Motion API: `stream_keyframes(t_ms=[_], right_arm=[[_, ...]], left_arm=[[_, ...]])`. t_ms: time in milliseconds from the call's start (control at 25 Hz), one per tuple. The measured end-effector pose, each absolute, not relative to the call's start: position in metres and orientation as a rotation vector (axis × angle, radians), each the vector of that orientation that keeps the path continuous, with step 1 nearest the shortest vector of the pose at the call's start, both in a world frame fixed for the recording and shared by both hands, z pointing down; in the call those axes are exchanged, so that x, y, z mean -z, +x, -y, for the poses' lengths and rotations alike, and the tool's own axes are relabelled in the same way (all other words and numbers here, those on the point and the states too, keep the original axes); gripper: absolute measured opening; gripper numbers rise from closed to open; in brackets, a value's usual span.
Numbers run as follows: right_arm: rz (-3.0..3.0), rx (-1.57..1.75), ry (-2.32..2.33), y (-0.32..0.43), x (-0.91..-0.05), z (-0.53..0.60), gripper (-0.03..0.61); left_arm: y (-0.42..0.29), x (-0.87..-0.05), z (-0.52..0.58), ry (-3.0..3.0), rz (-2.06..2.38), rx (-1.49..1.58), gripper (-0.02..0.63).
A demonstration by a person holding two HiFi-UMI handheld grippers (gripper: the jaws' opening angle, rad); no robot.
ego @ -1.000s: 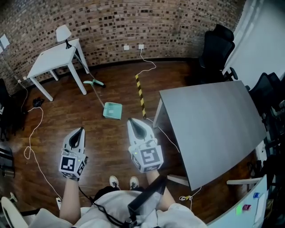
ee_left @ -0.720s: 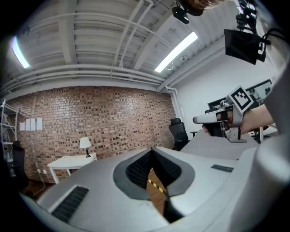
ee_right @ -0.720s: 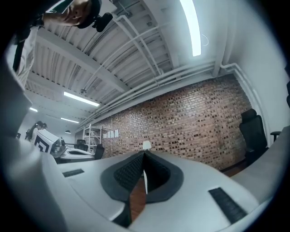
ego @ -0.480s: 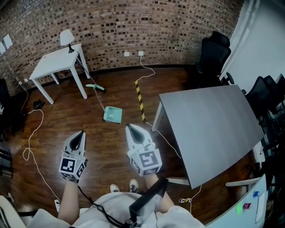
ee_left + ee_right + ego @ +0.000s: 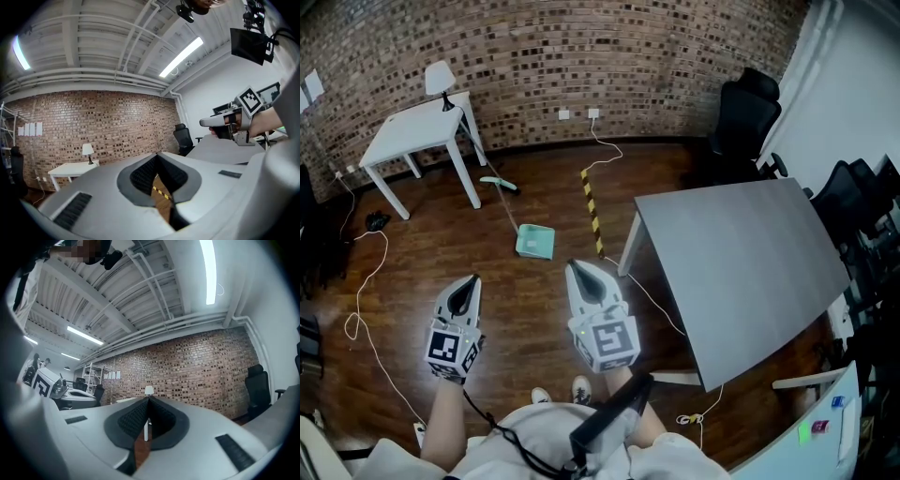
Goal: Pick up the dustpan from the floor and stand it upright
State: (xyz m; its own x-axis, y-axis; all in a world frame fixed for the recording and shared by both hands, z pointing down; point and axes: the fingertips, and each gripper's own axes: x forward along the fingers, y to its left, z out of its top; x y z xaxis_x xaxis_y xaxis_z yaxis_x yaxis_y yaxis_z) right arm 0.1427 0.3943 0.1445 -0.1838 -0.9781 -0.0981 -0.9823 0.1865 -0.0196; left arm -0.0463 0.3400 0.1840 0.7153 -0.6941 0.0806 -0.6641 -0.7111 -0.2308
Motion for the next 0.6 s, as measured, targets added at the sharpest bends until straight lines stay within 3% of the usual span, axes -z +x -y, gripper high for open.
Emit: stream_keyframes(t_ms=[600], right_arm=[[-2.389,-0.078,-1.909,0.113,-0.139,-0.39,-0.014]], left_arm=[[-0.059,-0.188,-0.334,-2.737,-1.074,0.252,-0.009]])
